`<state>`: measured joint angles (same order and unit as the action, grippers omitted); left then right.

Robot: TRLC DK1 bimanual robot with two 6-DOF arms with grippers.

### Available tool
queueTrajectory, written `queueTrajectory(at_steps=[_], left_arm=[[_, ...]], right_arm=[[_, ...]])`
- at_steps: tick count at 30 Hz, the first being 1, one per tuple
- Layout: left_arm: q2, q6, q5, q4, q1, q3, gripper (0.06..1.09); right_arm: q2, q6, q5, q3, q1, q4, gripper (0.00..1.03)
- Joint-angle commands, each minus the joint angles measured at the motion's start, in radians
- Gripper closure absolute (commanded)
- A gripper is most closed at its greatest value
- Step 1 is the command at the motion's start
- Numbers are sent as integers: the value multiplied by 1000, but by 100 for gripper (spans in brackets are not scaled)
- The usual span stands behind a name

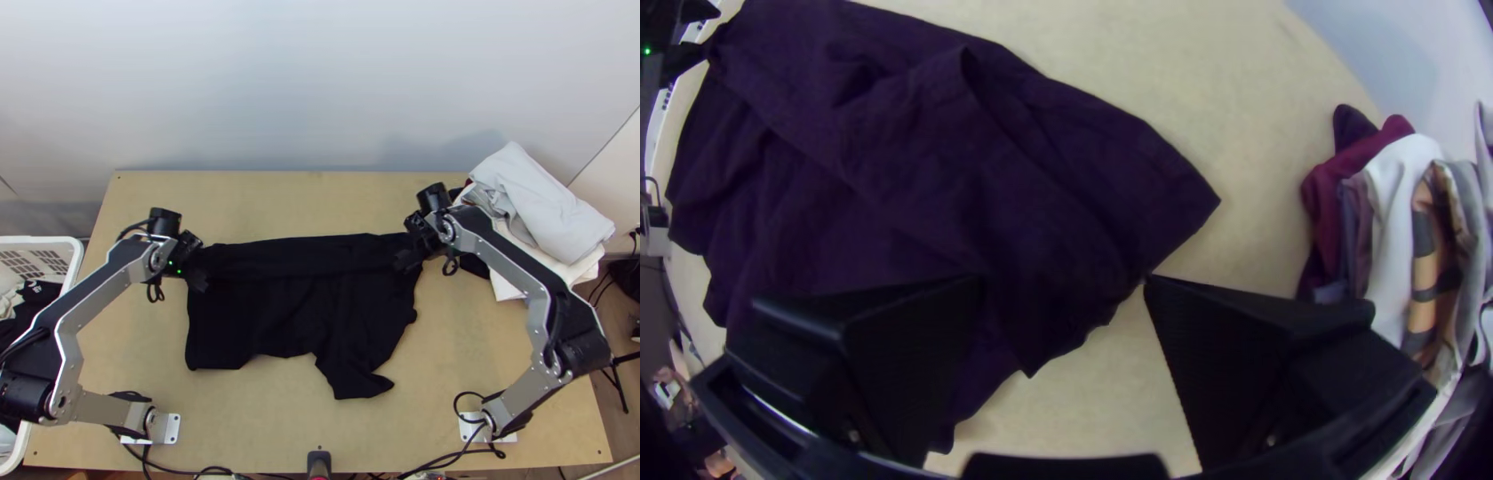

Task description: Fold the t-shirt

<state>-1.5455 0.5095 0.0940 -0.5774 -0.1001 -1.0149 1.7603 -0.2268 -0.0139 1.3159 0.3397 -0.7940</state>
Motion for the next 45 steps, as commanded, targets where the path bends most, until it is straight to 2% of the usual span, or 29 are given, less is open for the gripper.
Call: queueTrajectory(at_steps=[1,8,13,17,22,32,38,45], left_arm=[[78,3,0,-16,45,-45,10],[186,89,-11,-82,92,-14,10],[240,224,-17,-154,99,55,10],[268,281,-46,-262,102,62,10],[341,261,-106,-363,69,29,10],[499,204,-108,-656,-354,13,11],[513,181,-108,-659,-428,62,11],[501,101,-100,-549,-538,180,13]], right_arm=[[-81,-32,3,-3,-19,-13,4],[-179,-48,2,-30,-33,-74,4],[-249,-51,3,-60,47,-134,4],[-297,-49,3,-87,114,-177,4],[-352,-48,2,-121,196,-228,4],[-446,-25,0,-218,387,-364,5],[-484,-40,-4,-287,493,-392,5],[-456,-69,-47,-238,596,-422,5]])
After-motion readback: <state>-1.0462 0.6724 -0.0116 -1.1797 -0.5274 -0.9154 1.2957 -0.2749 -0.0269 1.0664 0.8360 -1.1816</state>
